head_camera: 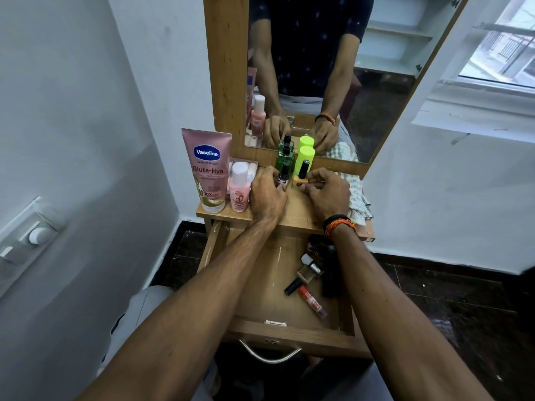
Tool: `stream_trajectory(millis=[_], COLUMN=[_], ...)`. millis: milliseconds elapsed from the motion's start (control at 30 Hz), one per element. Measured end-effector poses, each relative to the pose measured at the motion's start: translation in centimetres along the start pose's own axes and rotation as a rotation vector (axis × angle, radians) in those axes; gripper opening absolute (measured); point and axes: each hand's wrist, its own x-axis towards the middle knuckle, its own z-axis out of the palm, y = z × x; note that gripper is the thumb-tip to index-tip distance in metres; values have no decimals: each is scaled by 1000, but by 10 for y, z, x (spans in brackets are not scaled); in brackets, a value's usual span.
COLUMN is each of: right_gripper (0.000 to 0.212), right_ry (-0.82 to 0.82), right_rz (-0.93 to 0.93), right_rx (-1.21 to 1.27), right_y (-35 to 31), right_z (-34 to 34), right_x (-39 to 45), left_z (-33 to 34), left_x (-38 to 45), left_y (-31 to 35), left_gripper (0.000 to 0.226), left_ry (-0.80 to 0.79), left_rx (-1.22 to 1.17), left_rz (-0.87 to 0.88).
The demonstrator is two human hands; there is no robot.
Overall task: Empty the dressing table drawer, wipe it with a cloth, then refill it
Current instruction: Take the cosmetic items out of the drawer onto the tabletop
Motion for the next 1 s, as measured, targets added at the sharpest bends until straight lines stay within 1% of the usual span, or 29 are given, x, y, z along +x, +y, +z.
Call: stream_trajectory(millis=[200,400,567,733,867,933,1000], right_gripper=[21,22,23,23,17,12,12], right_ry=[15,19,28,87,162,171,153], right_rz=[-10,-6,-6,-34,-31,4,54], right_rx=[-8,-4,-1,28,58,75,103], right_y=[2,1,-1,-4,-3,3,9], right_z=[2,3,1,-12,-36,-50,-63], right_x=[0,-1,-3,-12,-27,-39,-55], left_z=[4,5,4,0,-9,-15,-20], left_x=[-1,-2,-5,-23,-49,-62,-74], left_y=[-1,-2,-1,3,5,3,-2], left_gripper=[26,28,26,21,14,13,11], left_ry=[37,42,57,86,19,-65,-184], left_rx=[22,32,14,-6,-12,-19,-39], left_rz=[-1,6,-10,43,203,264,280])
